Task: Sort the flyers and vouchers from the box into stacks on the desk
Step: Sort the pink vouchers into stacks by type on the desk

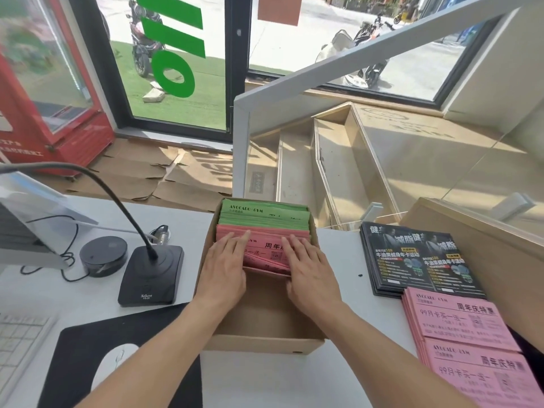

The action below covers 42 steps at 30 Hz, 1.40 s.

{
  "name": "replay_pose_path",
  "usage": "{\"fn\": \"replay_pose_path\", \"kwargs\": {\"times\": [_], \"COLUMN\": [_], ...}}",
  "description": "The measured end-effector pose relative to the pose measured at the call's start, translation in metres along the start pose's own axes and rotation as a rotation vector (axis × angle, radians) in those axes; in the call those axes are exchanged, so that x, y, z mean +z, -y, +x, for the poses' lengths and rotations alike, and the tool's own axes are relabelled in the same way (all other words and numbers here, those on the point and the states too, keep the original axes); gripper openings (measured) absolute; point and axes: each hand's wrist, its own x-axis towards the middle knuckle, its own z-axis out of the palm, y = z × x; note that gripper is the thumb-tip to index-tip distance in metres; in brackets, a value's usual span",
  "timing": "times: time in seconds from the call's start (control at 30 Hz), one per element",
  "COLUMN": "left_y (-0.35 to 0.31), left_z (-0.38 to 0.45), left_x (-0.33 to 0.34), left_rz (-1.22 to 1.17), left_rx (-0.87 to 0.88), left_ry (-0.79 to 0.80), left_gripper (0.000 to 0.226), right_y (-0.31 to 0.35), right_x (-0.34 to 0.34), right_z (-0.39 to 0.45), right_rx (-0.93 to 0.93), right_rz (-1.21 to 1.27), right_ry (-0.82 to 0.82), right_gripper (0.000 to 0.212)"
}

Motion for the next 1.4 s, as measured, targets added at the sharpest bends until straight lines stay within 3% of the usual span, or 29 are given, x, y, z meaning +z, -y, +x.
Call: {"fn": "replay_pose_path", "kwargs": {"times": [0.17,0.37,0.53,0.73,0.87,1.07,1.2,1.3,1.4], "left_y": [0.002,0.004,0.005,-0.008,-0.055,-0.133,-0.153,-0.159,-0.157], "left_z": [0.0,0.001,0.002,-0.002,-0.028,-0.088,-0.129,-0.158,-0.183], "left_x": [0.002,0.005,0.005,-0.026,-0.06,-0.042,-0.02,-0.01,0.005], "left_rz": [-0.027,-0.042,-0.008,-0.219,-0.488,-0.606,-0.575,-0.52,-0.536], "left_rx": [0.013,0.017,0.02,0.083,0.183,0.338,0.359,0.283,0.088], "left_ry": [0.023,-0.008,-0.036,-0.198,-0.267,-0.162,-0.128,-0.005,0.196], "left_gripper": [0.091,0.092,0.085,0.061,0.054,0.058,0.059,0.061,0.071], "right_y": [0.002,0.002,0.003,-0.006,-0.04,-0.104,-0.121,-0.13,-0.137], "right_x": [-0.001,0.002,-0.009,-0.034,-0.074,-0.089,-0.069,-0.051,-0.029], "right_z": [0.001,-0.001,-0.003,-0.025,-0.076,-0.171,-0.22,-0.242,-0.254], "right_rx": [-0.02,-0.038,-0.075,0.094,0.078,0.232,0.252,0.217,0.173], "right_rz": [-0.028,0.044,0.08,0.568,0.719,0.878,0.937,0.919,0.885], "right_ry": [0.059,-0.136,-0.017,-0.417,-0.514,-0.259,-0.182,-0.127,0.074], "right_gripper": [0.074,0.061,0.035,0.037,0.041,0.041,0.044,0.044,0.042]}}
